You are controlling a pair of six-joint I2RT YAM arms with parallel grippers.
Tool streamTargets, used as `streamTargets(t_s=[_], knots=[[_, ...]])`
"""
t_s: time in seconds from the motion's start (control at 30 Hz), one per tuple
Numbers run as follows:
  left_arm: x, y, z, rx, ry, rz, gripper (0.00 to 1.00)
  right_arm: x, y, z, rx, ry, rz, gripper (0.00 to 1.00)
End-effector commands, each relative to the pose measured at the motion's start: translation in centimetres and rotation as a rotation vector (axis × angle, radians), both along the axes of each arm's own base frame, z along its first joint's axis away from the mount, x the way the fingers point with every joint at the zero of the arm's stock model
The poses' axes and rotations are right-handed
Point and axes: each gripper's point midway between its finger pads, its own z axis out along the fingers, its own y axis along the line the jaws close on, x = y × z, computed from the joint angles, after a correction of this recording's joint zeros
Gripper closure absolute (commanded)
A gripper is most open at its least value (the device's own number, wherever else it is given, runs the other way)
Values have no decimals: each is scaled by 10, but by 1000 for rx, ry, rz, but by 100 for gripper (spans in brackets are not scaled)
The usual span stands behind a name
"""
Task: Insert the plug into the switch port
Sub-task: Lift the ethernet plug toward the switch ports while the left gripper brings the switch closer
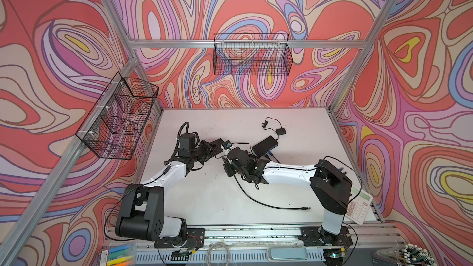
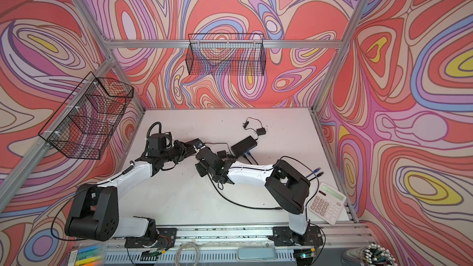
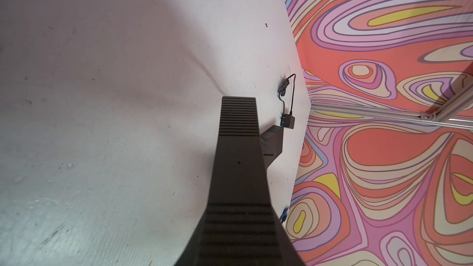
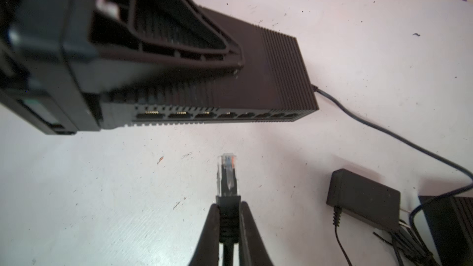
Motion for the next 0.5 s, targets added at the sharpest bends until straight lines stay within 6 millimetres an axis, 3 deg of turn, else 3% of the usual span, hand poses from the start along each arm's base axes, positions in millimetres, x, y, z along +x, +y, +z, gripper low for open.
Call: streamTargets(t_s=[0.0,0.47], knots=[[1,-1,14,-10,-53,2,87,0,7,26,28,-35,16,100],[-3,-1,16,-14,-65,0,87,7,22,28,34,-40,32,100]])
